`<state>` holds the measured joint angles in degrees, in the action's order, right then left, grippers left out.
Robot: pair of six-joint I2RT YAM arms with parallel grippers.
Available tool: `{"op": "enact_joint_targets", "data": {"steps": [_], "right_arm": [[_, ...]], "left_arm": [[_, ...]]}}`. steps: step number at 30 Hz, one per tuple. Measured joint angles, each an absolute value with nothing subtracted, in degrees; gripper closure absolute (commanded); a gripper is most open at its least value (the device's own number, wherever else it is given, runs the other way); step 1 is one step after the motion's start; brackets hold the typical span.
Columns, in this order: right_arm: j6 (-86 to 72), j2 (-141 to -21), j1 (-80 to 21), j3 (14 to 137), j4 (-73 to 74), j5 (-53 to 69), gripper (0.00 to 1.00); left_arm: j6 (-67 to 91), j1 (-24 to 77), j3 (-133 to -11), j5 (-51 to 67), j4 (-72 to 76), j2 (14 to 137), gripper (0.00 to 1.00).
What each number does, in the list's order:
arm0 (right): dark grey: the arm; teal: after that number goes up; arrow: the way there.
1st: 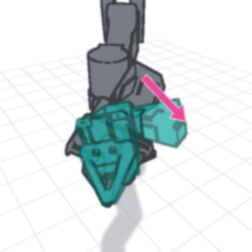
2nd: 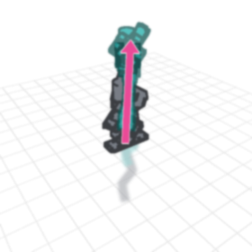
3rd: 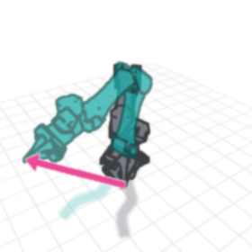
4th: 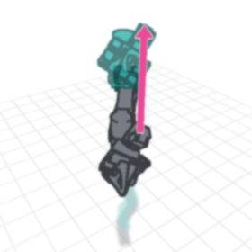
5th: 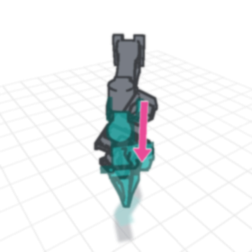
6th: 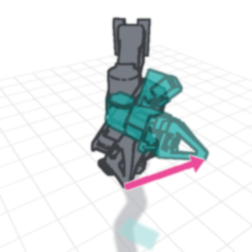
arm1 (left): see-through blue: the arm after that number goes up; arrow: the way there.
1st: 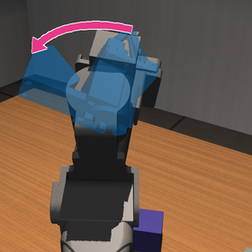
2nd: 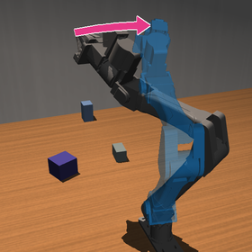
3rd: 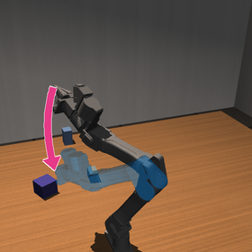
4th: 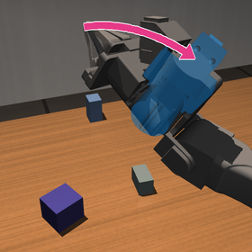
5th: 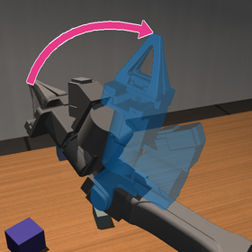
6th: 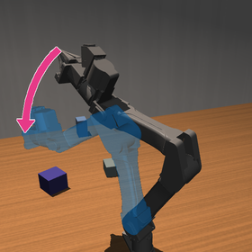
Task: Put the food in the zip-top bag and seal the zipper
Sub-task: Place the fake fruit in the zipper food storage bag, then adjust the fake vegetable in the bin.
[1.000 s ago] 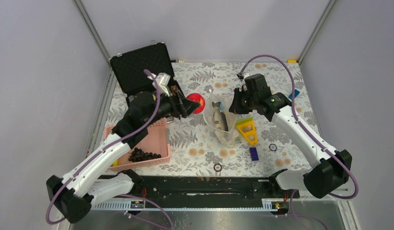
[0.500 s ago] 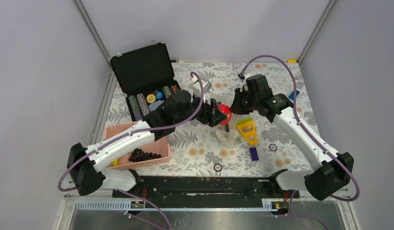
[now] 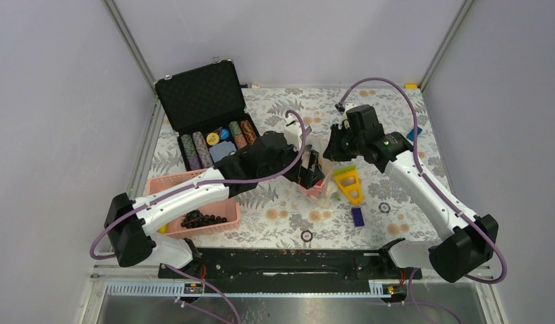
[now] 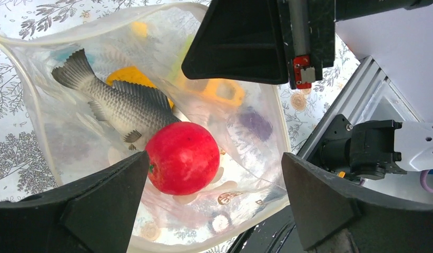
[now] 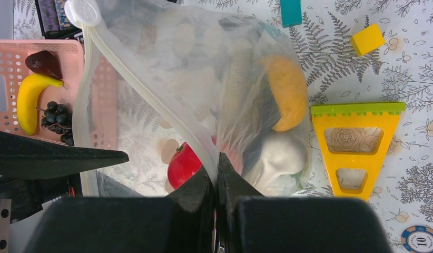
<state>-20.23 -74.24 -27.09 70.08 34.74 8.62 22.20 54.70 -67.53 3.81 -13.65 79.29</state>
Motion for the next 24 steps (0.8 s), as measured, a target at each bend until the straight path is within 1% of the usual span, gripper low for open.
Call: {"op": "enact_joint_targets", "data": {"steps": [9,14,18,24], "right_arm": [[-20.2,-74.2,-27.1,70.1,34.7,8.5,0.96],[-20.2,-74.2,-27.1,70.0,34.7,8.4,0.96],[-20.2,-74.1,-26.9,69.8,34.8,8.0,0.96],[-20.2,-72.8,-26.8,69.6,34.8,5.7,0.96]], "left_arm": [[22.2,55.0,-67.9,3.2,-14.6,79.7,0.01],[22.7,55.0,-67.9,-0.2,-17.5,79.1,0.01],[23.6,55.0,-67.9,-5.6,-20.7,75.3,0.01],[28.4,53.9,-67.7,-20.1,-26.8,65.0,0.01]]}}
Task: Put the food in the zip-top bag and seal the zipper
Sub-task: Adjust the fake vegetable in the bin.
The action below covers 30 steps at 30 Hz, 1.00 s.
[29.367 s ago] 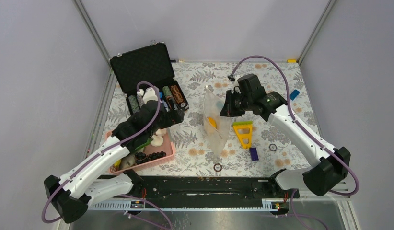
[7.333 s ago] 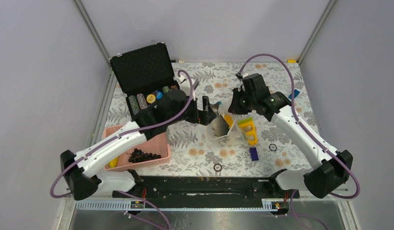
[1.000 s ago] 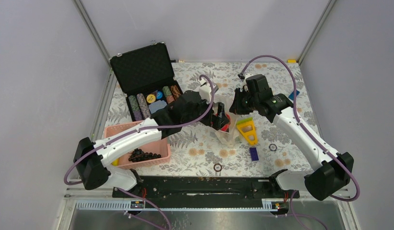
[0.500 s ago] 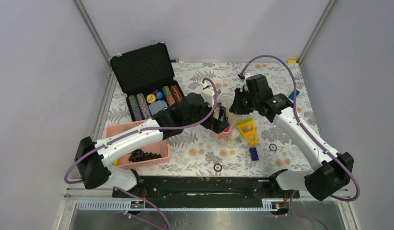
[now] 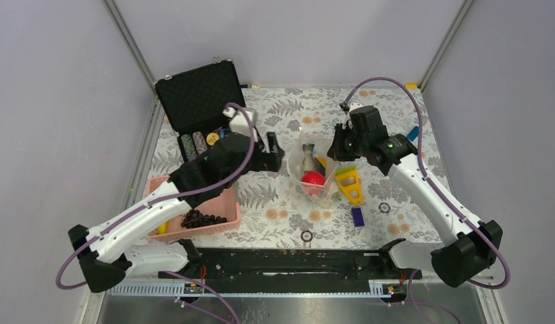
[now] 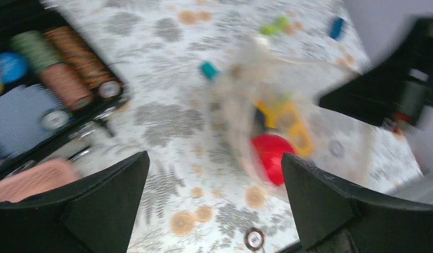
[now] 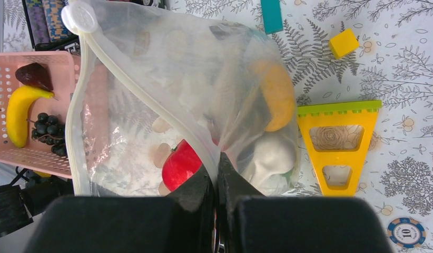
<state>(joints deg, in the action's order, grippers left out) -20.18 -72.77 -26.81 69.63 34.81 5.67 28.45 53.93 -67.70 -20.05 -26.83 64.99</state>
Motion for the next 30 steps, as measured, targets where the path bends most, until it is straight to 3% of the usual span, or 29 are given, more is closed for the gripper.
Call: {"op": "enact_joint_targets", "data": {"steps": [15,25,30], "right_arm": [[-19.7,-71.4,-26.6,69.5,34.9,4.0,0.96],[-19.8,-71.4,-26.6,69.5,34.9,4.0,0.96],[-19.8,-71.4,-26.6,69.5,34.9,4.0,0.96]], "left_arm": [[58.2,18.5,-45.8,-35.7,-47.5,56.5,0.01],[60.1,4.8,-32.9,-35.0,-36.5,54.1,0.02],[57.5,0.9,-28.4,-32.4,-28.3,54.1,0.13]]}}
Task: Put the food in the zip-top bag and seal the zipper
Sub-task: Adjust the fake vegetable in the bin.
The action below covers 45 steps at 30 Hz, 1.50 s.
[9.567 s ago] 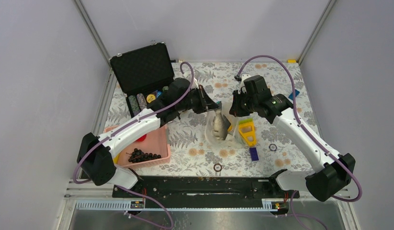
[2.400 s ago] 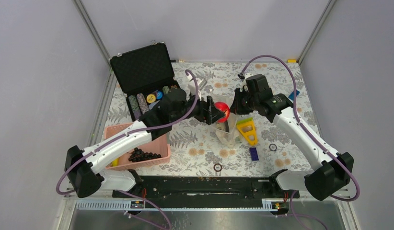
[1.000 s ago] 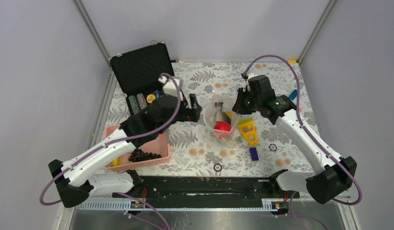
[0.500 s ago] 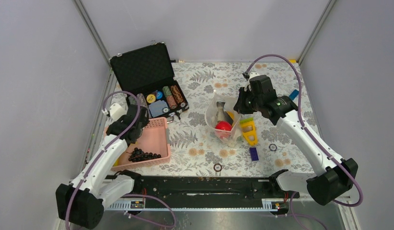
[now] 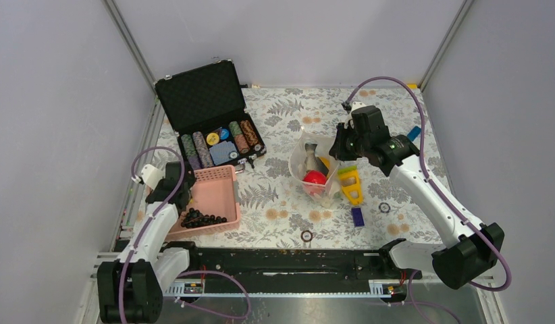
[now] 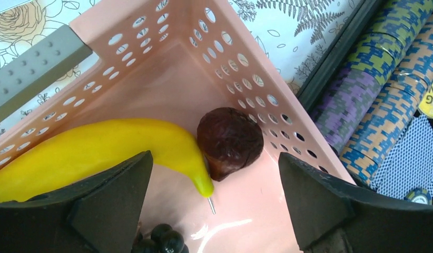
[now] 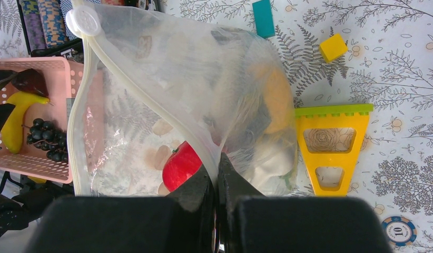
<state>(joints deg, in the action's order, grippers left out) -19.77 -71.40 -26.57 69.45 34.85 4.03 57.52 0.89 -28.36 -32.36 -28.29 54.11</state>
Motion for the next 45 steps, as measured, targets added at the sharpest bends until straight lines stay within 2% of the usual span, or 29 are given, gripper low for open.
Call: {"op": "enact_joint_targets", "data": {"steps": [8,16,28,39,45], "right_arm": [[-19.8,-71.4,-26.6,69.5,34.9,4.1,0.96],[-19.8,-71.4,-26.6,69.5,34.9,4.0,0.96],[-19.8,-71.4,-26.6,69.5,34.9,4.1,0.96],[-19.8,-71.4,-26.6,69.5,34.9,4.1,0.96],[-19.8,-71.4,-26.6,69.5,34.9,4.1,0.96]], "left_arm": [[53.4,-4.4,-25.7,-26.5,-20.0,58.0,0.27],[49.7,-5.2,-26.4,-19.4,-14.4,65.2,0.38],[46.2,-5.6,-27.0,-12.2,-13.5,65.8,0.73],[49.6,-5.2,-27.3,-8.5,-22.5,47.9,0.75],[50.0,-4.3,-29.7,-6.3,-26.3,42.6,0.75]]}}
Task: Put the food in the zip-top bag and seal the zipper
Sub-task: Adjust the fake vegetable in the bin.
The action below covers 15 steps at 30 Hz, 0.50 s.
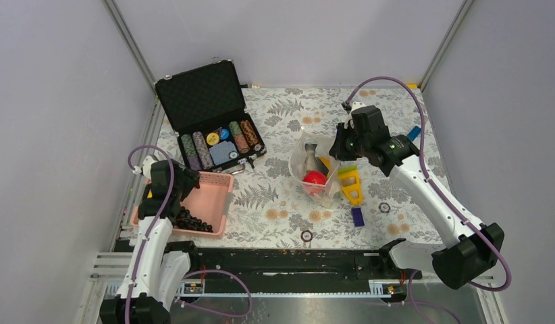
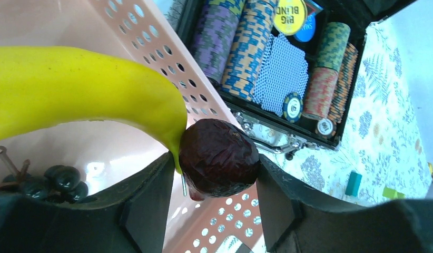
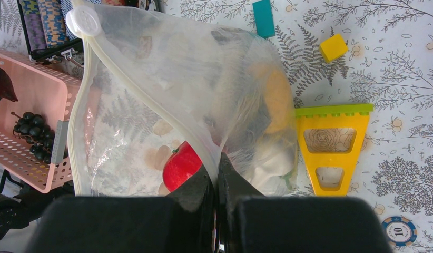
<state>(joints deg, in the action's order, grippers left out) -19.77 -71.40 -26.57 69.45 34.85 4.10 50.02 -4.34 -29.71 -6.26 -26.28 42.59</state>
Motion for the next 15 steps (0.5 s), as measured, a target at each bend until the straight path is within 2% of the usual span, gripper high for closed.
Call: {"op": "enact_joint_targets", "data": {"steps": [6,11,15], "right_arm": [[-19.8,-71.4,-26.6,69.5,34.9,4.1,0.96],[-19.8,-71.4,-26.6,69.5,34.9,4.2,0.96],[-19.8,-71.4,-26.6,69.5,34.9,4.2,0.96]], "left_arm": [[51.2,-2.1,-29.6,-2.8,-27.1,43.7,0.72],[52.1,4.4,-26.7,-1.3,-27.6,47.5,0.47],[52.2,5.8,-26.2,-1.7,-29.3,49.8,0.24]]}}
